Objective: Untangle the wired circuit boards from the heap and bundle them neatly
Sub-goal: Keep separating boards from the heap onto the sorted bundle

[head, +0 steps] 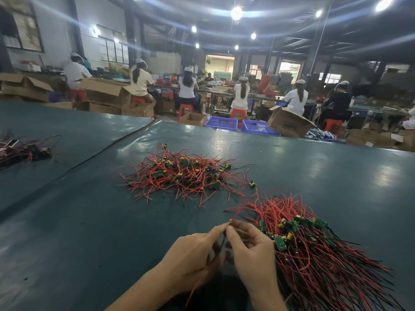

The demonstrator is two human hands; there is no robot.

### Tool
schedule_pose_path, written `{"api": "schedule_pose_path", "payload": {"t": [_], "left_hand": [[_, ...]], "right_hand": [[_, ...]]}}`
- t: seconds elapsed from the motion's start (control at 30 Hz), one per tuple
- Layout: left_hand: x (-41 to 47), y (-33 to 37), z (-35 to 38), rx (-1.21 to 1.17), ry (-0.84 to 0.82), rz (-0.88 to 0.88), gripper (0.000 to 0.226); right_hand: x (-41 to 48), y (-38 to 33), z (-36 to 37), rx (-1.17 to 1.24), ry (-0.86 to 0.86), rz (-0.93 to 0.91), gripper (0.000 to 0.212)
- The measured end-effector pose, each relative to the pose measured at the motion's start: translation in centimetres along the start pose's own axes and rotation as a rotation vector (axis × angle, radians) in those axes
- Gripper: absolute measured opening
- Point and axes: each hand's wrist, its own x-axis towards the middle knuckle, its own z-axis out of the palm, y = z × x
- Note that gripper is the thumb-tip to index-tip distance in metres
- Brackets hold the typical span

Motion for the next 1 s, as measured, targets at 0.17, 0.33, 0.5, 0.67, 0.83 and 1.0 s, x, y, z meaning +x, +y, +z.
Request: {"api": "schedule_pose_path", "payload": {"t": [0.17, 0.33, 0.5, 0.67, 0.83, 1.0], "left_hand": [[0.0, -1.1, 0.3, 0.037, 0.042, 0.073, 0.05], [0.1, -1.9, 0.2, 0.0, 0.151, -0.004, 0.035], [0.4, -2.9, -0.1, 0.043, 0.218, -0.05, 0.026], [2.4, -5.2, -0.9, 0.114, 0.365, -0.118, 0.02], [6.0, -8.3, -2.8, 0.153, 0.46, -0.197, 0.023], [9.9, -9.4, -3.7, 0.268, 0.319, -0.19, 0.035]], "right_hand": [[1.0, -0.1, -2.6, -0.288, 0.17, -0.129, 0.016], [0.5, 0.0, -3.3, -0.884, 0.099, -0.126, 0.029], [0.4, 0.2, -2.7, -1.128, 0.02, -0.115, 0.041], [-0.1, 1.3, -0.5, -0.887, -0.138, -0.335, 0.037], [0.8, 2.2, 0.1, -0.816, -0.197, -0.326, 0.035], [1.7, 2.6, -0.6, -0.891, -0.133, -0.271, 0.036]]}}
